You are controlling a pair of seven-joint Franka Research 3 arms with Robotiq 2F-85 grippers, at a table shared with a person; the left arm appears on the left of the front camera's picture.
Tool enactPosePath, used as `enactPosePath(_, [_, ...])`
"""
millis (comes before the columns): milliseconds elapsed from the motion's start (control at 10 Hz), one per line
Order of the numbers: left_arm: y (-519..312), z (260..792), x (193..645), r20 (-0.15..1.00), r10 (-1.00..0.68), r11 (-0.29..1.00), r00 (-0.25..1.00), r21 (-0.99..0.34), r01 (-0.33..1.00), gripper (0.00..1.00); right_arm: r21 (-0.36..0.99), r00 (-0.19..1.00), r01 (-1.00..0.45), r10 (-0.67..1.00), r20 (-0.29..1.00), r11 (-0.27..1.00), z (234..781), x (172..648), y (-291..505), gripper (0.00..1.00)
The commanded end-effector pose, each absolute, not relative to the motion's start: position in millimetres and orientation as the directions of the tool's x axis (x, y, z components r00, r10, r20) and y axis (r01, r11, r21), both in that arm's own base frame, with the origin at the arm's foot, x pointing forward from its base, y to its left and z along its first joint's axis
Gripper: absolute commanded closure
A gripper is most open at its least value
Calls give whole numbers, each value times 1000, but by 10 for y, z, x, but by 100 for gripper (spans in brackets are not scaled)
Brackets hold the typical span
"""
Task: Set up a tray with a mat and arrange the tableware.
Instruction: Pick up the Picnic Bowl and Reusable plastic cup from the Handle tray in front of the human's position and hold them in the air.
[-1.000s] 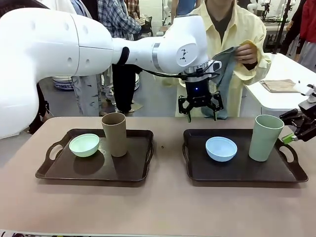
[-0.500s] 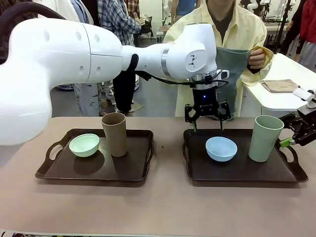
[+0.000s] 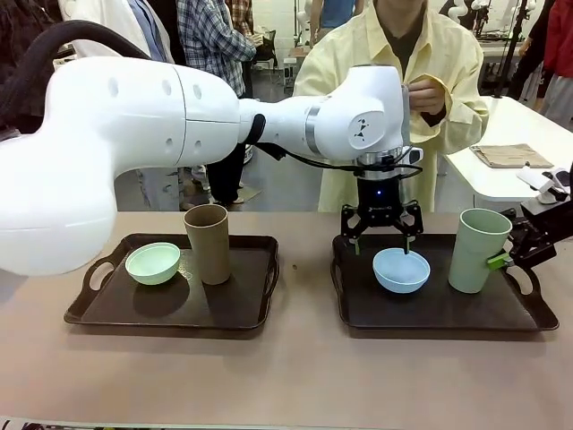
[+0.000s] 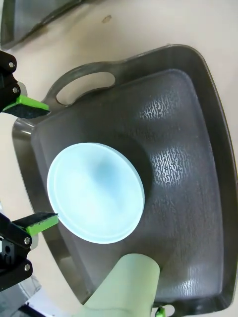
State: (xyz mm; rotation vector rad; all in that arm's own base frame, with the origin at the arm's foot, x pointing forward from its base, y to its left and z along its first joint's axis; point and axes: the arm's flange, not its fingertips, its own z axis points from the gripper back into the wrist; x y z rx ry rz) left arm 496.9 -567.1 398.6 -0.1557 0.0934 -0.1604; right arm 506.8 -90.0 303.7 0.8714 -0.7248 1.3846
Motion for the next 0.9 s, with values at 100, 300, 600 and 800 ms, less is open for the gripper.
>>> enactPosePath(100, [-5825,3917,5096,-60,-137,984,989,-121,129,0,68,43,-997,501,864,-32,2946,5077,-804,0])
enactPosePath(300, [-5840,3793,5096,-84,-151,984,985,-104,142,0,60,34,-998,500,865,-37,2895,5084,-740,0])
enactPosePath(600, [-5855,3662,5115,-47,-163,985,986,-70,159,0,52,18,-997,498,867,-54,2874,5091,-721,0])
enactPosePath(800, [-5874,3614,5128,23,-126,992,992,20,126,0,52,15,-997,497,867,-62,2874,5093,-709,0])
